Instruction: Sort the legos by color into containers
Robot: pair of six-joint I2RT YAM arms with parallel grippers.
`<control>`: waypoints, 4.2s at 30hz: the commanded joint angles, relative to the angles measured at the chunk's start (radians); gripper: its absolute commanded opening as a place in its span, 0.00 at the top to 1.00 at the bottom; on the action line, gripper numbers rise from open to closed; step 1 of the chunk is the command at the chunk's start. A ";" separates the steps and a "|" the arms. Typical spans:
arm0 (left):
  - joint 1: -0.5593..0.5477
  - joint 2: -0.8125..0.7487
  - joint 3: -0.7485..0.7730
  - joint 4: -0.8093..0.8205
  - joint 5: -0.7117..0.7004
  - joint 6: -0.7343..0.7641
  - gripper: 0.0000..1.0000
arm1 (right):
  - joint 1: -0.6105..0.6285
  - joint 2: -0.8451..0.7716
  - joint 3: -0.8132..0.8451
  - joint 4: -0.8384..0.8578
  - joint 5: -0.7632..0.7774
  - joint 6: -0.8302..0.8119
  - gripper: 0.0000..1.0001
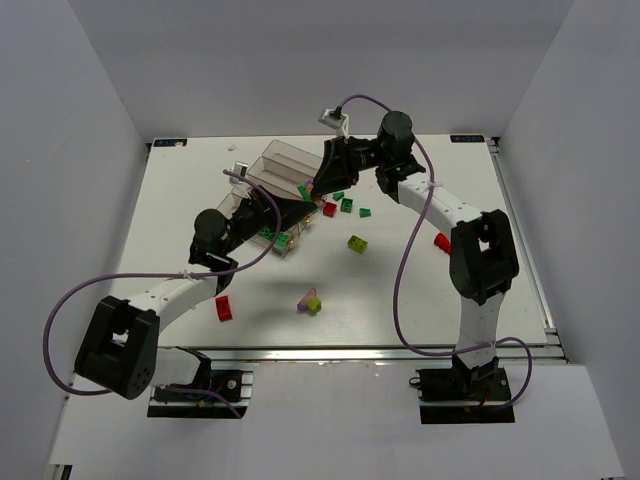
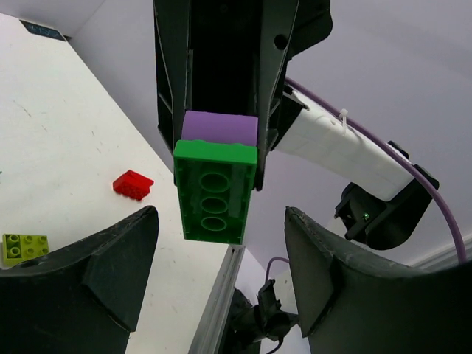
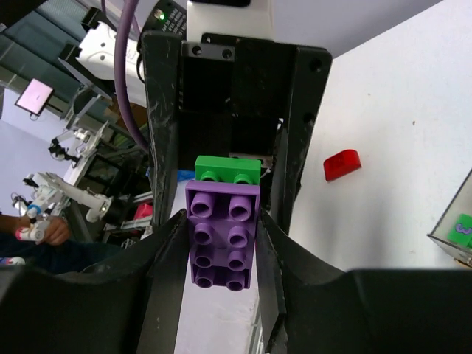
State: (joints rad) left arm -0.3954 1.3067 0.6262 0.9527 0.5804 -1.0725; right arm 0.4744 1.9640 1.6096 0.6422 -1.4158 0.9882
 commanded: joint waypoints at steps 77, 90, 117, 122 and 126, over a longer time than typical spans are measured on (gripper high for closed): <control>0.198 0.382 0.595 -1.325 -0.651 0.533 0.97 | -0.068 -0.010 0.342 -1.196 0.541 -1.143 1.00; 0.198 0.379 0.599 -1.302 -0.692 0.537 0.35 | -0.053 0.072 0.432 -1.263 0.601 -1.209 1.00; 0.198 -0.596 -0.006 -1.304 -0.788 0.284 0.19 | 0.115 0.180 0.377 -0.850 1.038 -1.232 1.00; 0.198 -0.656 -0.051 -1.299 -0.786 0.255 0.19 | 0.115 0.217 0.346 -0.712 1.054 -1.244 1.00; 0.198 -0.652 -0.036 -1.329 -0.792 0.258 0.19 | 0.113 0.231 0.296 -0.603 1.054 -1.243 1.00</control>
State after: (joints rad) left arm -0.1993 0.6632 0.5766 -0.3557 -0.1993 -0.7998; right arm 0.5850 2.1796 1.9297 -0.1265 -0.3756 -0.2638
